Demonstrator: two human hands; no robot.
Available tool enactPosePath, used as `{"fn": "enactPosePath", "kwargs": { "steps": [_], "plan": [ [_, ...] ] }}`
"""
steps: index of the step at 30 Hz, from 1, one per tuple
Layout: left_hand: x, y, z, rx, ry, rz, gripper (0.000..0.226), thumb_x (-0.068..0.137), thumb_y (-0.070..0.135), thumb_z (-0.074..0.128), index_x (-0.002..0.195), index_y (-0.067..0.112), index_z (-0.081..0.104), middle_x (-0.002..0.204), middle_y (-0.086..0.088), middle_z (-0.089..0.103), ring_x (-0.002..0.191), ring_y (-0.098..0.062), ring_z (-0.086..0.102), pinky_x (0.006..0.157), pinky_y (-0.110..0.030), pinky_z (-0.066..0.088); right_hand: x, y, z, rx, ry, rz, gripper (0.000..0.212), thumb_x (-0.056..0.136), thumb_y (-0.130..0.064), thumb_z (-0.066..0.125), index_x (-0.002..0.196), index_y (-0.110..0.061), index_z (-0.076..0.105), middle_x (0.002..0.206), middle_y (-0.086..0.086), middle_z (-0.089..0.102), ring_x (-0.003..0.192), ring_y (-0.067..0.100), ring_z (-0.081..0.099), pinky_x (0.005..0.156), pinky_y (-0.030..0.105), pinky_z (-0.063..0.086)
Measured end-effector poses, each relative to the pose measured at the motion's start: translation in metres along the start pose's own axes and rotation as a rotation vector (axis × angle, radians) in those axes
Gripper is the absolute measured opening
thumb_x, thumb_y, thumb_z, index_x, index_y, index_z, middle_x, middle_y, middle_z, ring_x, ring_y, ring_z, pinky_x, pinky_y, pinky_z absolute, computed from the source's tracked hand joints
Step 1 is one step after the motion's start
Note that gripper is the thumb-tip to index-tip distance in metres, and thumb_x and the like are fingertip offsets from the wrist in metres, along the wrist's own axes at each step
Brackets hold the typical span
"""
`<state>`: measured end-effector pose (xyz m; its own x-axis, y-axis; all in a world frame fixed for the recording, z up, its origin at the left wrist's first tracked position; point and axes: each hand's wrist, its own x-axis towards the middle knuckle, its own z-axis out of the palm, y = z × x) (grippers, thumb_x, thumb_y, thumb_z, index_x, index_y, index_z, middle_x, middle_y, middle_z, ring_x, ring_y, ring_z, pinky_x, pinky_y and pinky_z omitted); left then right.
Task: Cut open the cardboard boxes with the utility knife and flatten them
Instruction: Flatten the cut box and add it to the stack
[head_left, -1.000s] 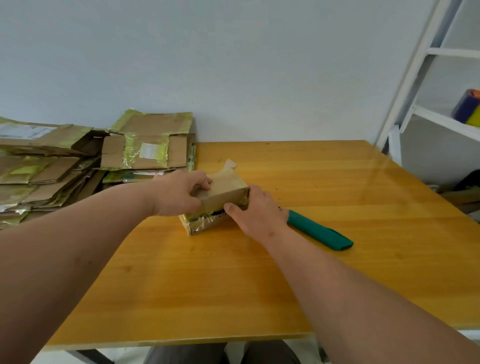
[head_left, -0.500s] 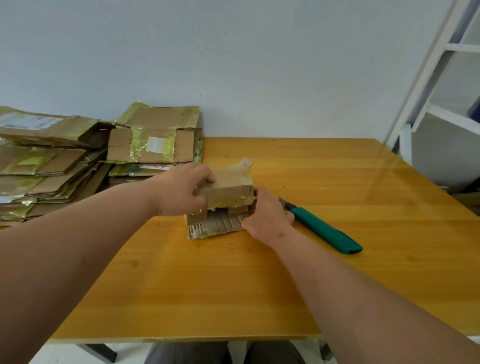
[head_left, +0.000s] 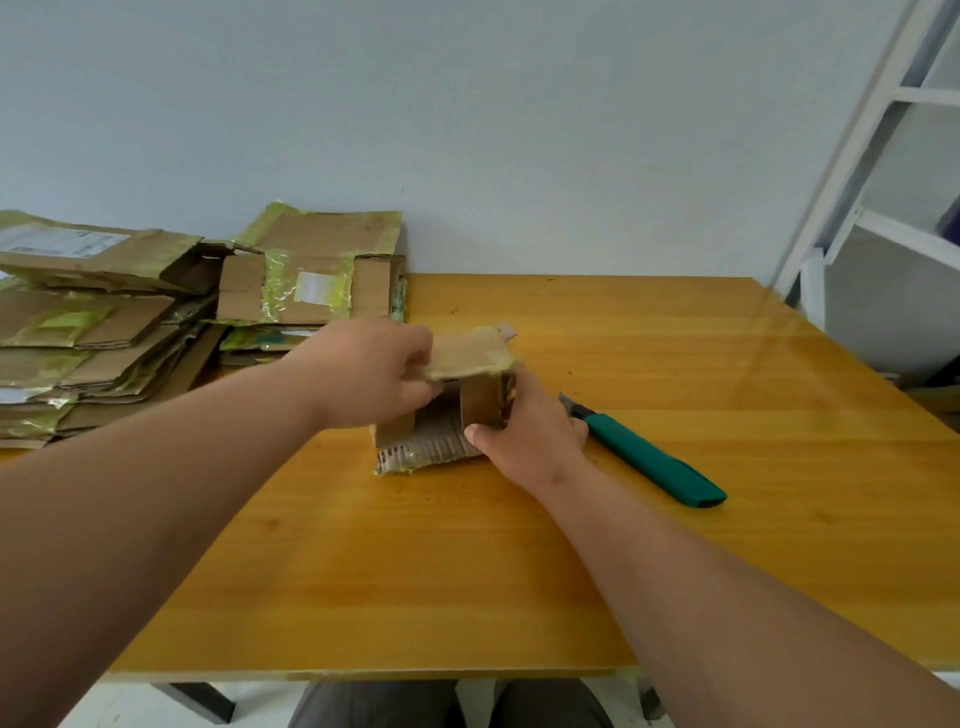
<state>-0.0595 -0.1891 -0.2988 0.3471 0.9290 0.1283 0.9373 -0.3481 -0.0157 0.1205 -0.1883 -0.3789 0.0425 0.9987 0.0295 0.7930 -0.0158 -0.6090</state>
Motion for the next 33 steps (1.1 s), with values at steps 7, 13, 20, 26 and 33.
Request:
{"fn": "enactPosePath", "kwargs": {
  "steps": [7,13,20,26,33],
  "plan": [
    [0.007,-0.017,-0.011,-0.378,-0.032,-0.154,0.04,0.086,0.055,0.061,0.071,0.019,0.056,0.066,0.0,0.054,0.063,-0.016,0.052,0.059,-0.027,0.039,-0.001,-0.015,0.009,-0.005,0.217,0.032,0.099,0.075,-0.068,0.07,0.149,-0.022,0.024,0.146,-0.002,0.04,0.136,0.022,0.04,0.112,0.05,0.028],
    [0.004,-0.013,-0.005,-0.331,0.06,-0.196,0.043,0.09,0.055,0.054,0.068,0.018,0.049,0.063,0.0,0.052,0.06,-0.016,0.05,0.055,-0.028,0.038,0.008,-0.028,0.016,0.056,0.287,-0.015,0.071,0.08,-0.052,0.07,0.135,-0.024,0.035,0.127,-0.006,0.05,0.12,0.018,0.051,0.107,0.048,0.034],
    [-0.004,-0.011,0.01,-0.363,0.377,-0.351,0.032,0.091,0.052,0.055,0.102,0.024,0.044,0.082,0.006,0.055,0.071,-0.011,0.054,0.053,-0.028,0.041,-0.001,-0.022,-0.003,0.362,0.186,-0.133,0.05,0.098,-0.015,0.052,0.145,-0.021,0.039,0.131,0.002,0.056,0.116,0.022,0.055,0.094,0.036,0.049],
    [-0.005,-0.009,0.028,-0.326,0.49,-0.446,0.061,0.091,0.054,0.052,0.136,0.017,0.031,0.131,-0.006,0.044,0.12,-0.024,0.044,0.086,-0.038,0.043,-0.004,-0.026,-0.007,0.279,0.167,-0.185,0.046,0.1,-0.015,0.048,0.145,-0.019,0.047,0.14,0.001,0.056,0.128,0.019,0.05,0.097,0.026,0.039],
    [-0.004,-0.01,0.042,-0.214,0.333,-0.54,0.088,0.074,0.054,0.075,0.133,0.028,0.015,0.129,-0.007,0.033,0.092,-0.026,0.056,0.064,-0.037,0.052,-0.004,-0.029,-0.009,0.177,0.174,-0.244,0.043,0.103,-0.026,0.048,0.145,-0.016,0.048,0.139,0.003,0.057,0.127,0.018,0.052,0.094,0.022,0.038]
  ]
}}
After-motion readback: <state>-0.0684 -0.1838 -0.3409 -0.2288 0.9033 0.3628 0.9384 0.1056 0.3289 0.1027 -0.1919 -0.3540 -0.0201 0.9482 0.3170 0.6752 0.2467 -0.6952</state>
